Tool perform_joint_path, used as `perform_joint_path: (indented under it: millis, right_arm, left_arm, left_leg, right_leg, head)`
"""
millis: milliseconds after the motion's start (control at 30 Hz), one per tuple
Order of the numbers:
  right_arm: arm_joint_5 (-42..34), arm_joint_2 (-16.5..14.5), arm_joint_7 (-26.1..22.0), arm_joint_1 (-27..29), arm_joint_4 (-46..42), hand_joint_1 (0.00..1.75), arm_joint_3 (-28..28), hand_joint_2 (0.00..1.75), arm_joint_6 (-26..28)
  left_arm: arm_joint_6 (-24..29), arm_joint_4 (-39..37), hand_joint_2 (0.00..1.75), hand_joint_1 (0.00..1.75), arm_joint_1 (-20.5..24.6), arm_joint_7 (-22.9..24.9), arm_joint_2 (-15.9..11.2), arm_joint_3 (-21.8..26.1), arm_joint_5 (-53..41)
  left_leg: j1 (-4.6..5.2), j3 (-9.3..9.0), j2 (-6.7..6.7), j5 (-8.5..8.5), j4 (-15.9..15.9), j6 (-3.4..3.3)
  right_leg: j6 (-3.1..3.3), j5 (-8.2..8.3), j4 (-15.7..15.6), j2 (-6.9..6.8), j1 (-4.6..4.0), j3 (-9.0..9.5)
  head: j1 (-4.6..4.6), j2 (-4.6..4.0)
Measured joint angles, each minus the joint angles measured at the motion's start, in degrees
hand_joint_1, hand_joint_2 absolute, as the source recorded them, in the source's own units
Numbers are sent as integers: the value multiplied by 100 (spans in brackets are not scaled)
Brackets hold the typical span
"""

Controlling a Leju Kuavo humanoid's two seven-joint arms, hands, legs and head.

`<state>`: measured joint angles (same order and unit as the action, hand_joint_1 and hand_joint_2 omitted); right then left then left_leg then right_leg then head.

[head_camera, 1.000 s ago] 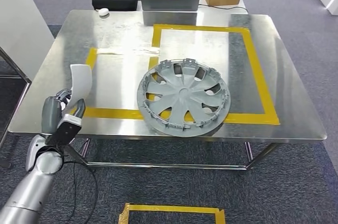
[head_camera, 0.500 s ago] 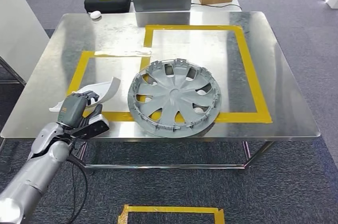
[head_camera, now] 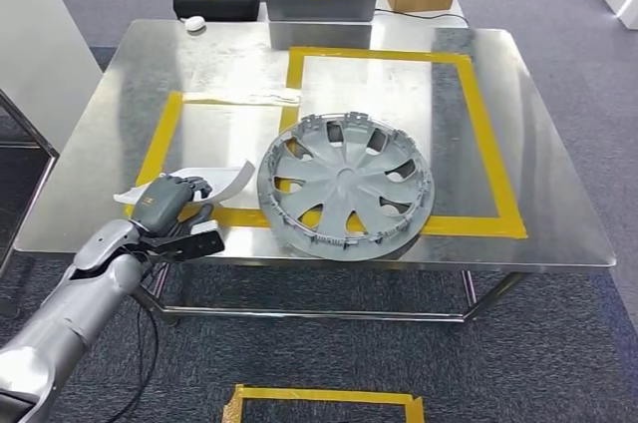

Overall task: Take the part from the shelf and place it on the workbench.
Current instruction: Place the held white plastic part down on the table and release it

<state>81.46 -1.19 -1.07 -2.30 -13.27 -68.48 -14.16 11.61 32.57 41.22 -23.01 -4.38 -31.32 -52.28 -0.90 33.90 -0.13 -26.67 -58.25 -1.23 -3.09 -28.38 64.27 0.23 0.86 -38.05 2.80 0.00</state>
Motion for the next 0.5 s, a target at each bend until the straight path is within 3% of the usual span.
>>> perform_joint_path:
  millis: [67, 167, 233, 300, 367, 400, 433, 500]
  right_arm:
    - [1, 8, -10, -11, 6, 0, 0, 0, 2]
    - [3, 8, -25, -5, 11, 0, 0, 0, 7]
    - [0, 10, -36, -3, 10, 0, 0, 0, 30]
    - [-7, 13, -44, -9, 11, 0, 0, 0, 61]
    - [-24, 14, -44, -6, 18, 0, 0, 0, 93]
    - [-37, 13, -41, 1, 21, 0, 0, 0, 112]
    - [-52, 11, -36, 9, 25, 0, 0, 0, 131]
    - [-85, 0, -25, 23, 27, 0, -1, 0, 165]
  left_arm:
    - [16, -37, 175, 0, 55, -39, 15, -30, 43]
    - [49, -71, 175, 0, 83, -206, 30, -48, 224]
    - [166, -80, 87, 0, 73, -326, 54, -29, 443]
    - [354, -73, 0, 0, 22, -437, 103, 50, 770]
    - [519, -20, 0, 0, -118, -521, 179, 178, 1135]
    - [593, 50, 0, 0, -214, -551, 225, 257, 1320]
    - [653, 152, 0, 0, -308, -566, 273, 336, 1489]
    - [756, 453, 0, 0, -470, -578, 372, 500, 1825]
  left_leg:
    - [23, 12, -7, -18, -23, 55]
    - [29, 10, -7, -24, -13, 145]
    - [18, 72, -4, -165, -190, 200]
    - [15, 331, -3, -506, -814, 229]
    - [16, 648, -3, -786, -1531, 233]
    - [18, 709, -3, -783, -1663, 222]
    - [23, 666, -3, -666, -1560, 199]
    - [46, 347, -1, -260, -834, 115]
  right_leg:
    - [45, 151, -536, 5, -3, 280]
    - [163, 142, -626, 18, -15, 346]
    - [243, 153, -651, 12, -2, 369]
    - [293, 149, -662, 3, -2, 388]
    - [316, 137, -661, 10, -16, 401]
    - [322, 132, -660, 18, -25, 410]
    - [325, 127, -659, 26, -35, 422]
    - [318, 113, -660, 32, -57, 452]
  head:
    - [4, 1]
    - [6, 1]
    - [-7, 1]
    - [-23, 0]
    - [-28, 0]
    - [-31, 0]
    - [-33, 0]
    - [-37, 0]
